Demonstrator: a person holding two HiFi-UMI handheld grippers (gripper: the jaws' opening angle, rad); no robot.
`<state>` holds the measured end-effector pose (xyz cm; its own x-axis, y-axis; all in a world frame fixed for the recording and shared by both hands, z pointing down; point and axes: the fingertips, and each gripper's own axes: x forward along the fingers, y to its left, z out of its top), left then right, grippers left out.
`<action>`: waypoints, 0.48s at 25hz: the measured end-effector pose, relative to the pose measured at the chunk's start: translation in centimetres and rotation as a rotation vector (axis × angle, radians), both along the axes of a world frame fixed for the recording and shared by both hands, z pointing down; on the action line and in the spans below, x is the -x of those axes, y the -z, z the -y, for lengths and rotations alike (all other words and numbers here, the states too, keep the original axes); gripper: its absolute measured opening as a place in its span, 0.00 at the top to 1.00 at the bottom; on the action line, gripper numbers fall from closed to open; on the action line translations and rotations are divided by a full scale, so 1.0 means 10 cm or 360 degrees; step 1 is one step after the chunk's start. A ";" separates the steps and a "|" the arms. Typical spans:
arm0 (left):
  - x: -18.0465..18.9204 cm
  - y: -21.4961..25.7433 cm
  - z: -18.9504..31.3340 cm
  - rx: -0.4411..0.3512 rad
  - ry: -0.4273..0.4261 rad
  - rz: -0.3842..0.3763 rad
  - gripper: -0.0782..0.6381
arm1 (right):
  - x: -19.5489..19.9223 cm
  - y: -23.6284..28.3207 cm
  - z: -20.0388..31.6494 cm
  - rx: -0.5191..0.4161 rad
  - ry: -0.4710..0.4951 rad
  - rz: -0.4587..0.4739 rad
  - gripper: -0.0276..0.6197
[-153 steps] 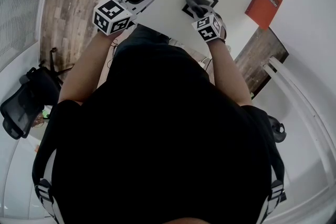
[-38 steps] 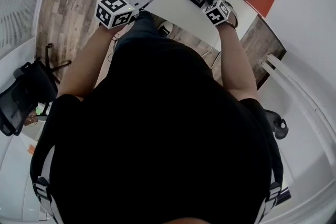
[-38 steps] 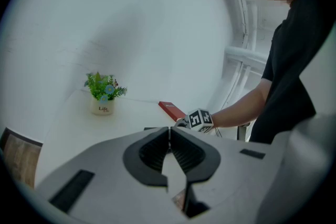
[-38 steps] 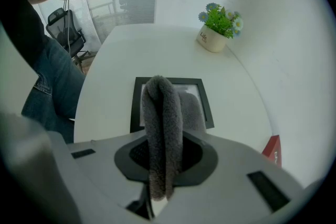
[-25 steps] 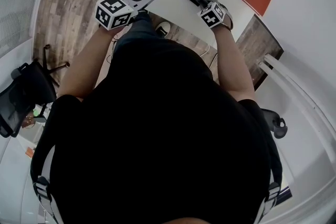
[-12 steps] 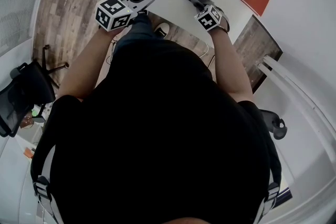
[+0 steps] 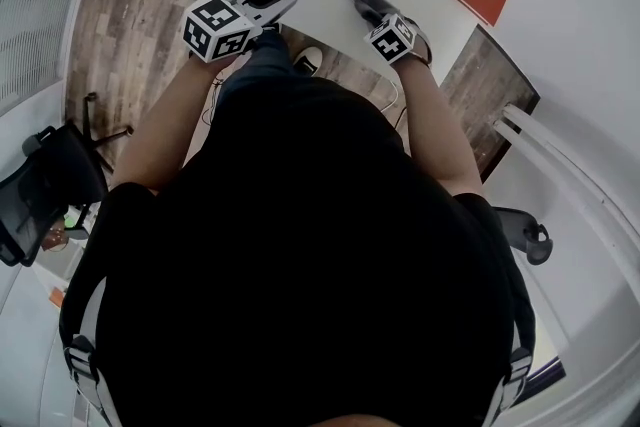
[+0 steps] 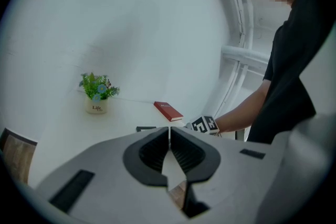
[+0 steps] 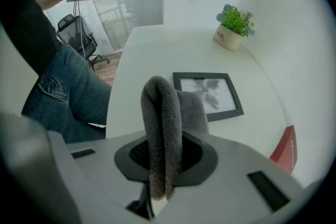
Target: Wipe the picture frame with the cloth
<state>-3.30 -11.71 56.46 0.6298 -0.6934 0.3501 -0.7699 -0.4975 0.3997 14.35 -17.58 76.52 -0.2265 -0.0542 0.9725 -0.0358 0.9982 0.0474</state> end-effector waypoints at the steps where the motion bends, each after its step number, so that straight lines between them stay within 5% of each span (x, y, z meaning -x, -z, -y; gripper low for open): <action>1: -0.04 0.02 0.00 -0.0003 -0.0004 0.0004 0.86 | -0.04 0.01 -0.02 0.0004 -0.0002 0.0005 0.89; 12: -0.13 0.14 -0.07 -0.0018 -0.0022 0.0035 0.86 | -0.18 0.22 -0.09 0.0093 -0.0168 0.0117 0.89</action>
<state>-2.02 -11.01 55.06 0.6313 -0.6889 0.3562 -0.7717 -0.5123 0.3770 16.11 -16.72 74.27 -0.2933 -0.0251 0.9557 -0.1420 0.9897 -0.0176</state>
